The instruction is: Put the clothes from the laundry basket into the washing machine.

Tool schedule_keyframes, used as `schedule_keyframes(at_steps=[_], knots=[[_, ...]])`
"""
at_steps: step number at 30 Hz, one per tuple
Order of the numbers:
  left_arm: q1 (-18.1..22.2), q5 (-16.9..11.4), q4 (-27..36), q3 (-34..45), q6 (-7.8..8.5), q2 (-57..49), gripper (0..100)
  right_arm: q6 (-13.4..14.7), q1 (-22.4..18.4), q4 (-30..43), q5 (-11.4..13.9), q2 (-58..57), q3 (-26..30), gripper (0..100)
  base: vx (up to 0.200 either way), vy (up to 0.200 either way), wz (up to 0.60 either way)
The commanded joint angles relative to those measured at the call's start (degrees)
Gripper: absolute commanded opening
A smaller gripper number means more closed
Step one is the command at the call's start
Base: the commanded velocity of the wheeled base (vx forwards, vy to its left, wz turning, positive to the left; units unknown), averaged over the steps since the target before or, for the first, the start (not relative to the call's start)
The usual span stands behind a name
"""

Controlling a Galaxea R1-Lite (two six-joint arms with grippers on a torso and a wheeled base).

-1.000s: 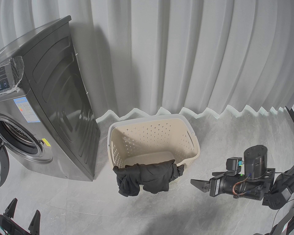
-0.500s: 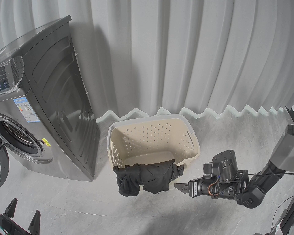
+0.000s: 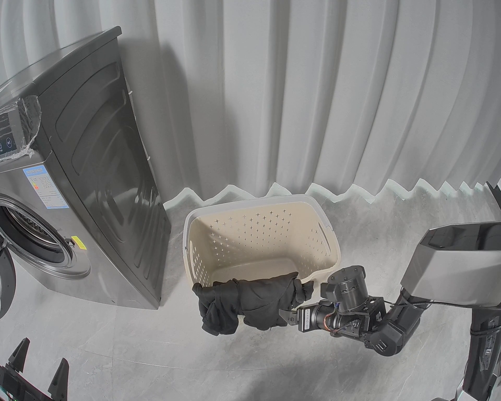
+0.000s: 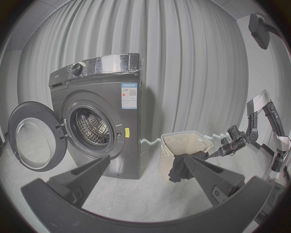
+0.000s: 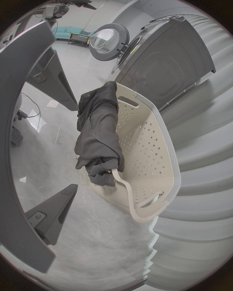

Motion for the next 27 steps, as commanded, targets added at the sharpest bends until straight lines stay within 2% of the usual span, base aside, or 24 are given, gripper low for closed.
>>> schedule_keyframes(at_steps=[1,11,14,27], knots=[[-0.06,0.01,0.00,0.84,-0.02,-0.93,100,-0.03,0.04,0.16,0.01,4.76,-4.68,100,0.000,0.000,0.00],[0.03,0.01,0.00,0.84,-0.02,-0.93,100,0.50,0.04,0.07,0.45,9.15,-12.76,100,0.000,0.000,0.00],[0.03,0.01,0.00,0.84,-0.02,-0.93,100,1.29,0.04,0.16,0.45,9.77,-13.64,100,0.000,0.000,0.00],[0.03,0.01,0.00,0.84,-0.02,-0.93,100,1.20,-0.05,0.51,0.45,12.67,-17.60,100,0.000,0.000,0.00]])
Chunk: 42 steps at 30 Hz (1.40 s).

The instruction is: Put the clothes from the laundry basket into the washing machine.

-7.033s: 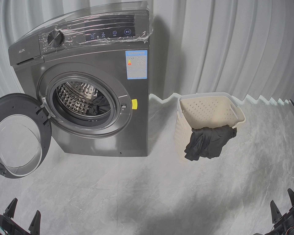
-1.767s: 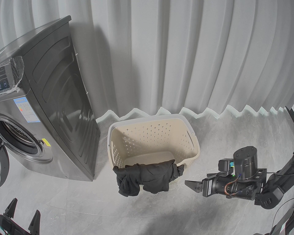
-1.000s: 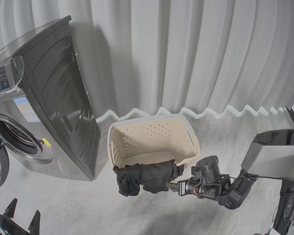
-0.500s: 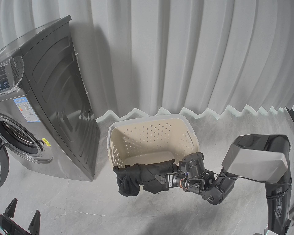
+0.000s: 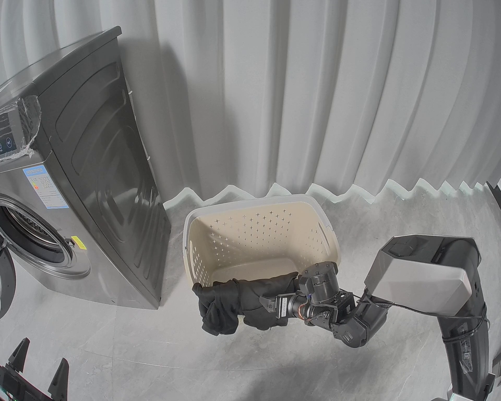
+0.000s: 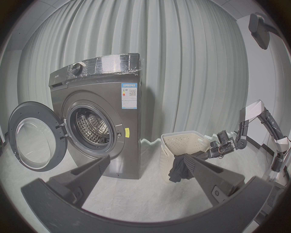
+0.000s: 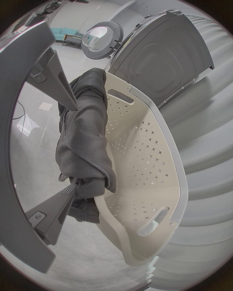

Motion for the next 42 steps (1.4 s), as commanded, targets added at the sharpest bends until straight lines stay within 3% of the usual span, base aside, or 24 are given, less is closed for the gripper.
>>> schedule_keyframes(at_steps=[1,10,11,24,29,36,40,41,42], knots=[[0.01,0.01,0.00,0.84,-0.02,-0.93,100,-0.03,-0.11,0.19,-0.01,1.13,-1.75,100,0.000,0.000,0.00],[0.01,0.10,0.00,0.84,-0.02,-0.93,100,0.50,-0.11,0.19,0.07,1.92,-2.98,100,0.000,0.000,0.00],[0.01,0.10,0.00,0.92,-0.02,-0.93,100,0.67,-0.03,0.19,-0.01,2.01,-2.98,0,0.000,0.000,0.00],[0.01,0.10,0.00,0.92,-0.11,-0.93,100,0.59,0.59,-3.67,0.07,1.92,-1.84,0,0.000,0.000,0.00],[0.01,0.19,0.00,0.84,-0.11,-0.93,100,0.41,1.29,-5.43,0.07,0.87,1.15,0,0.000,0.000,0.00],[0.01,0.36,0.00,0.92,-0.11,-0.93,100,0.06,3.84,-8.16,-0.45,-10.91,8.71,0,0.000,0.000,0.00],[0.01,0.36,0.00,0.92,-0.20,-0.93,100,-4.16,4.98,-11.93,-1.68,-24.36,18.46,0,0.000,0.000,0.00],[0.01,0.36,0.00,0.92,-0.20,-0.93,100,-4.16,4.98,-11.93,-1.68,-24.36,18.46,0,0.000,0.000,0.00],[0.01,0.36,0.08,0.84,-0.20,-0.93,100,-6.09,4.81,-14.48,-2.56,-29.81,21.63,0,0.000,0.000,0.00]])
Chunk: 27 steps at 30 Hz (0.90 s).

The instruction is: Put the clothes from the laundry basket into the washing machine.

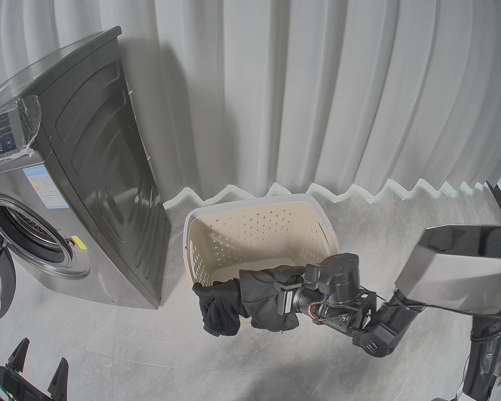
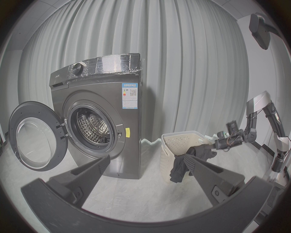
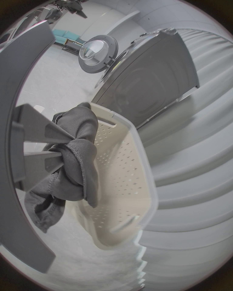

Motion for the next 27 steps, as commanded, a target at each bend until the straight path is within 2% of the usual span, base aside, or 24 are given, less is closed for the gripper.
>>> schedule_keyframes(at_steps=[1,2,3,4,6,11,13,16,22,27], knots=[[0.01,0.01,0.08,0.84,-0.06,-0.93,100,-5.21,1.06,-6.19,-1.73,-20.88,12.09,0,0.000,0.000,0.00],[0.01,0.01,0.00,0.92,-0.06,-0.93,100,-5.39,1.06,-6.28,-1.73,-21.32,12.35,0,0.000,0.000,0.00],[0.01,0.01,0.08,0.84,-0.06,-0.93,100,-7.85,0.89,-7.68,-1.73,-26.86,15.34,0,0.000,0.000,0.00],[0.01,0.01,0.08,0.84,-0.06,-0.93,100,-9.08,0.89,-7.86,-1.73,-29.49,16.57,0,0.000,0.000,0.00],[0.01,0.01,0.08,0.84,-0.06,-0.93,100,-10.31,0.97,-7.33,-1.73,-35.65,18.94,0,0.000,0.000,0.00],[0.01,-0.08,0.08,0.84,-0.06,-0.93,100,-10.75,0.80,-6.89,-1.65,-44.35,22.81,0,0.000,0.000,0.00],[0.01,0.01,0.08,0.84,0.02,-0.93,100,-11.19,0.62,-6.89,-1.73,-44.52,23.16,0,0.000,0.000,0.00],[-0.08,-0.08,0.08,0.84,0.02,-0.93,100,-12.95,0.53,-6.89,-1.73,-44.79,23.60,0,-0.200,0.000,0.00],[0.01,0.01,0.08,0.84,-0.15,-0.93,100,-13.30,-0.08,-6.81,-1.73,-44.87,23.77,0,-0.200,0.000,0.00],[0.01,0.01,0.08,0.84,-0.15,-0.93,100,-13.30,-0.17,-6.89,-1.65,-44.79,24.04,0,0.000,0.000,0.00]])
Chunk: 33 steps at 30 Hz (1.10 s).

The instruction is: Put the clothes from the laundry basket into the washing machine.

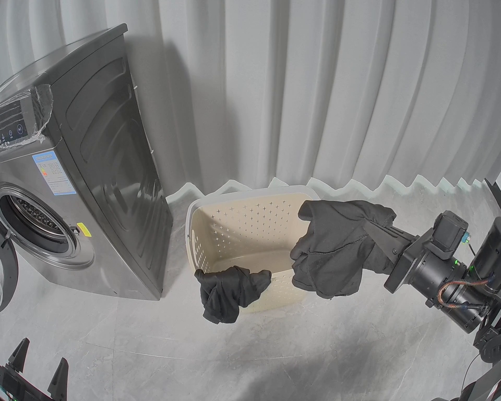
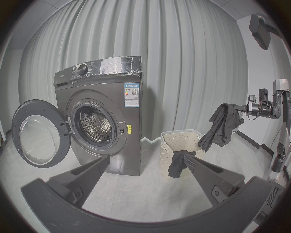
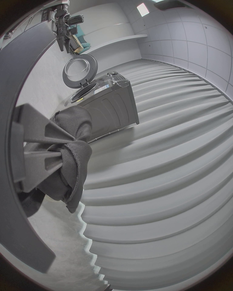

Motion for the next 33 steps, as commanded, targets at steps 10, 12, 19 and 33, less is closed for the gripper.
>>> schedule_keyframes(at_steps=[10,12,19,33], knots=[[0.01,0.01,0.00,0.84,-0.11,-0.93,100,0.33,0.18,-0.61,0.11,0.32,0.70,0,0.000,0.180,0.00],[0.01,0.01,0.00,0.92,-0.11,-0.93,100,0.33,0.18,-0.69,0.11,0.84,0.70,0,0.000,0.200,0.00],[0.01,0.01,0.00,0.84,-0.11,-0.93,100,0.59,0.62,-0.87,0.20,2.78,0.34,0,0.000,0.200,0.00],[0.01,0.01,0.00,0.84,-0.11,-0.93,100,0.50,0.62,-0.87,0.20,2.60,0.52,0,0.000,0.200,0.00]])
